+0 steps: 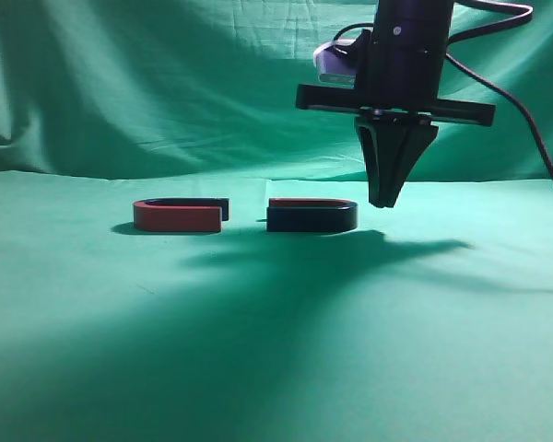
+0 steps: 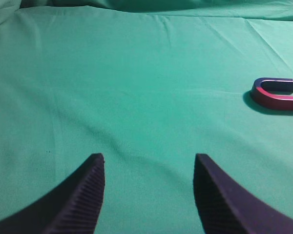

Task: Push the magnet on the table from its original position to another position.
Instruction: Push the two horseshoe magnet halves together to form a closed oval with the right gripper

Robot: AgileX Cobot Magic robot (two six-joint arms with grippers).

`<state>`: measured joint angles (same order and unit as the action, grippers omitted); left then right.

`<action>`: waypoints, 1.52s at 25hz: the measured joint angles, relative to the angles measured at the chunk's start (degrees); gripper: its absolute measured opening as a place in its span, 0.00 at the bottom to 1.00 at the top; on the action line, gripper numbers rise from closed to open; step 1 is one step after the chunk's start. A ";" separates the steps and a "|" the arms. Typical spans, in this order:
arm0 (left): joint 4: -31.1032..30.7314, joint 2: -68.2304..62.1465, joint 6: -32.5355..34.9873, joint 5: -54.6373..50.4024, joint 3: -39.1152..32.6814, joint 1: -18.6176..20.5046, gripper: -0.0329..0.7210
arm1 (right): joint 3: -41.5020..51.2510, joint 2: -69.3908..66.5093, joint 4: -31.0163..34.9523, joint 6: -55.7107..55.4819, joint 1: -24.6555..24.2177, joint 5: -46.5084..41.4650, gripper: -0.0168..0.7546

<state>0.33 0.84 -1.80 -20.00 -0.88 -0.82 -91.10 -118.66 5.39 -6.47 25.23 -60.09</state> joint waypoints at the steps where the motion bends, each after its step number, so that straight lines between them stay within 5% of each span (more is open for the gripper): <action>1: 0.00 0.00 0.00 0.00 0.00 0.00 0.54 | -0.38 -0.49 -0.14 -0.11 0.00 0.09 0.02; 38: 0.00 0.00 0.00 0.00 0.00 0.00 0.54 | -1.93 -2.24 4.17 -0.84 3.43 8.97 0.02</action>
<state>0.33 0.84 -1.80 -20.00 -0.88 -0.82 -93.02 -120.91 9.56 -7.31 28.66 -51.12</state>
